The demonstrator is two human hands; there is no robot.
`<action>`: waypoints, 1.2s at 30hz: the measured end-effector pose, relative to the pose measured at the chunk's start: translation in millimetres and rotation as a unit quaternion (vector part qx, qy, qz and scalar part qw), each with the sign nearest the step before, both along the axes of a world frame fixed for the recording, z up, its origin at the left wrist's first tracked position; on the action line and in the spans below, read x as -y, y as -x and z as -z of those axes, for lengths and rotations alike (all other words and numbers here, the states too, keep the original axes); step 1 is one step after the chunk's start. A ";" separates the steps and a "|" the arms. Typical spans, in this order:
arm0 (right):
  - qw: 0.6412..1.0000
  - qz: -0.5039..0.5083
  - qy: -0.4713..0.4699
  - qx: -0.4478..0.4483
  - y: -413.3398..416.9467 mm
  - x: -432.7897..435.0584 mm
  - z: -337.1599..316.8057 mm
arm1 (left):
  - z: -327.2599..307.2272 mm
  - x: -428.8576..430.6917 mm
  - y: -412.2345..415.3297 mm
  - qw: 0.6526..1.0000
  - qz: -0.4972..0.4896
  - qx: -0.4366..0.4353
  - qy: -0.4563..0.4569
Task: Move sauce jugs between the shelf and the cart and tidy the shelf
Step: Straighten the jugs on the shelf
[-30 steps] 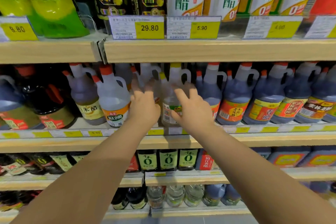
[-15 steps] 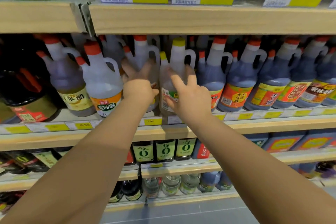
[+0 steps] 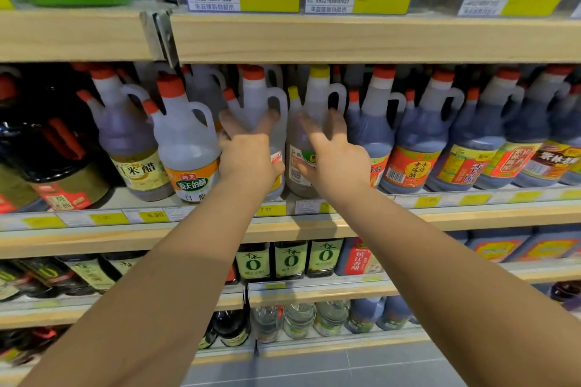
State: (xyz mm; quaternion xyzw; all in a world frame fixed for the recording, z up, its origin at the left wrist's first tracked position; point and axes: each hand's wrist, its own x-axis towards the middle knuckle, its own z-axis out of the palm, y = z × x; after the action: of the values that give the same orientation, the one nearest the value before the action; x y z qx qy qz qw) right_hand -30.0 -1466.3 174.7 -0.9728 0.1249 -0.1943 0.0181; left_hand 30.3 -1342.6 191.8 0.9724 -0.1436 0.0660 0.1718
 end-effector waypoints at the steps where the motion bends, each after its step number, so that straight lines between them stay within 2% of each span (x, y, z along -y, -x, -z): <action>1: 1.000 0.000 -0.001 0.001 -0.3 -0.1 0.8 | 0.0 0.7 1.4 1.000 -0.002 0.004 0.008; 6: 1.000 0.002 -0.002 0.001 -1.5 -1.4 2.2 | 0.8 1.2 -1.1 1.000 -0.002 0.003 0.030; 11: 0.999 -0.007 -0.024 -0.029 2.6 -3.2 -1.9 | 2.6 -3.1 7.3 1.000 0.007 -0.026 -0.013; 14: 0.997 -0.011 -0.039 -0.069 15.0 -2.6 -14.3 | -0.5 -23.3 24.7 0.997 0.067 -0.033 -0.008; 17: 0.998 -0.017 -0.046 -0.050 32.8 -16.0 -26.8 | -13.3 -60.4 41.3 0.994 0.105 -0.015 0.036; 20: 0.996 -0.050 -0.077 -0.024 50.8 -48.0 -40.6 | -31.6 -100.0 56.0 0.995 0.071 0.013 0.070; 27: 0.988 -0.126 -0.079 -0.029 60.6 -123.4 -56.2 | -32.9 -172.5 57.0 0.992 0.000 -0.024 0.128; 31: 0.990 -0.123 -0.059 -0.037 33.8 -147.3 -46.5 | -16.1 -191.4 21.8 0.991 -0.023 -0.046 0.127; 36: 0.997 -0.079 -0.026 -0.002 -18.8 -167.3 -23.0 | 8.3 -197.4 -30.4 0.991 -0.026 -0.019 0.131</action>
State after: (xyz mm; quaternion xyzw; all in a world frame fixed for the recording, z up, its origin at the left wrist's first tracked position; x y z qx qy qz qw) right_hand -11.2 -1299.0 197.7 -0.9791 0.0525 -0.1875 0.0582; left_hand 60.7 -1145.2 183.5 0.9459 -0.1051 0.0700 0.2989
